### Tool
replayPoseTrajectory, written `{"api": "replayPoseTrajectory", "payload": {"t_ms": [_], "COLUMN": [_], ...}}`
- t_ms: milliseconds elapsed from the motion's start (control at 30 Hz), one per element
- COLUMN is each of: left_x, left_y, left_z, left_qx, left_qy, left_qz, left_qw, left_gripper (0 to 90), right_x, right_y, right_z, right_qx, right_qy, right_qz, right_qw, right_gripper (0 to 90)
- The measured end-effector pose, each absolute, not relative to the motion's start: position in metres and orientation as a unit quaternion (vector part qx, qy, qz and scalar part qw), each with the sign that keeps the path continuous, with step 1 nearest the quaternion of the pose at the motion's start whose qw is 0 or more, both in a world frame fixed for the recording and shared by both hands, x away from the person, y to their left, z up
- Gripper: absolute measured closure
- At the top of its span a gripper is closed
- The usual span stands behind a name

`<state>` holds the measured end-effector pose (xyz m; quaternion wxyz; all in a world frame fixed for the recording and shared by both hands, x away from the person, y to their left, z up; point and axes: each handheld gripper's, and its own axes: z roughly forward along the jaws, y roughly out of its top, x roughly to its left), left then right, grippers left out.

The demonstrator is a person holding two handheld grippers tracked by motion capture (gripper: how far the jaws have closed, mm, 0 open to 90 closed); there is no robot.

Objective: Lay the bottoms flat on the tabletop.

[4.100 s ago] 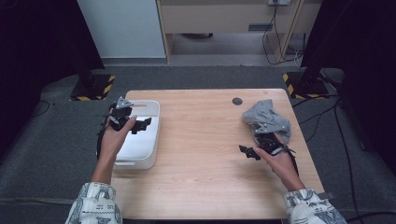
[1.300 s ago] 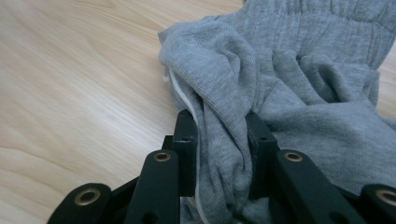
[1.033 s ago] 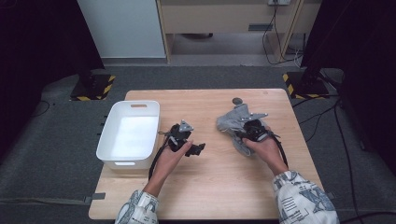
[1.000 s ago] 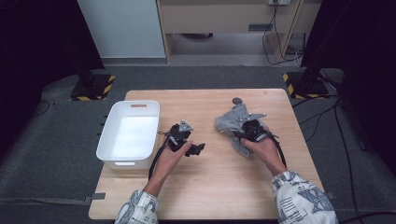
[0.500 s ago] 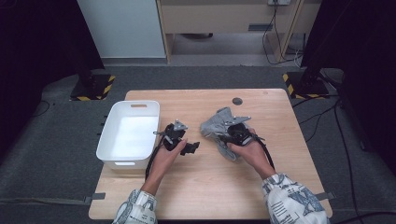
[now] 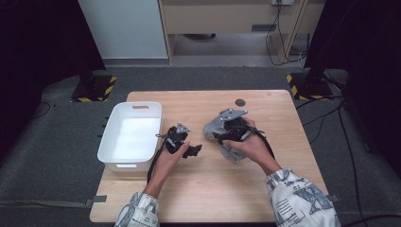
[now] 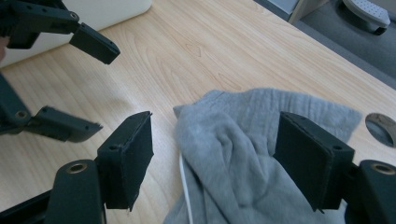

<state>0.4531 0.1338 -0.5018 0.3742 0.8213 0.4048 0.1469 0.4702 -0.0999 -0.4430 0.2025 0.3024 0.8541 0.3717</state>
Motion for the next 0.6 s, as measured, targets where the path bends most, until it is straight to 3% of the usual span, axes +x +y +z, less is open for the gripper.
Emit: {"api": "replayPoseTrajectory", "payload": {"t_ms": [400,600], "left_x": [0.453,0.454], "left_y": [0.136,0.135], "left_z": [-0.503,-0.504], "left_qx": [0.82,0.823], "left_qy": [0.406,0.404], "left_qz": [0.144,0.142], "left_qw": [0.376,0.375], "left_gripper": [5.6,5.6], "right_x": [0.496,0.496], "right_y": [-0.067,-0.069], "right_z": [-0.473,-0.475], "right_qx": [0.303,0.307], "right_qy": [0.884,0.887], "right_qz": [0.294,0.281], "right_qw": [0.2,0.199], "right_gripper": [28.1,73.2]}}
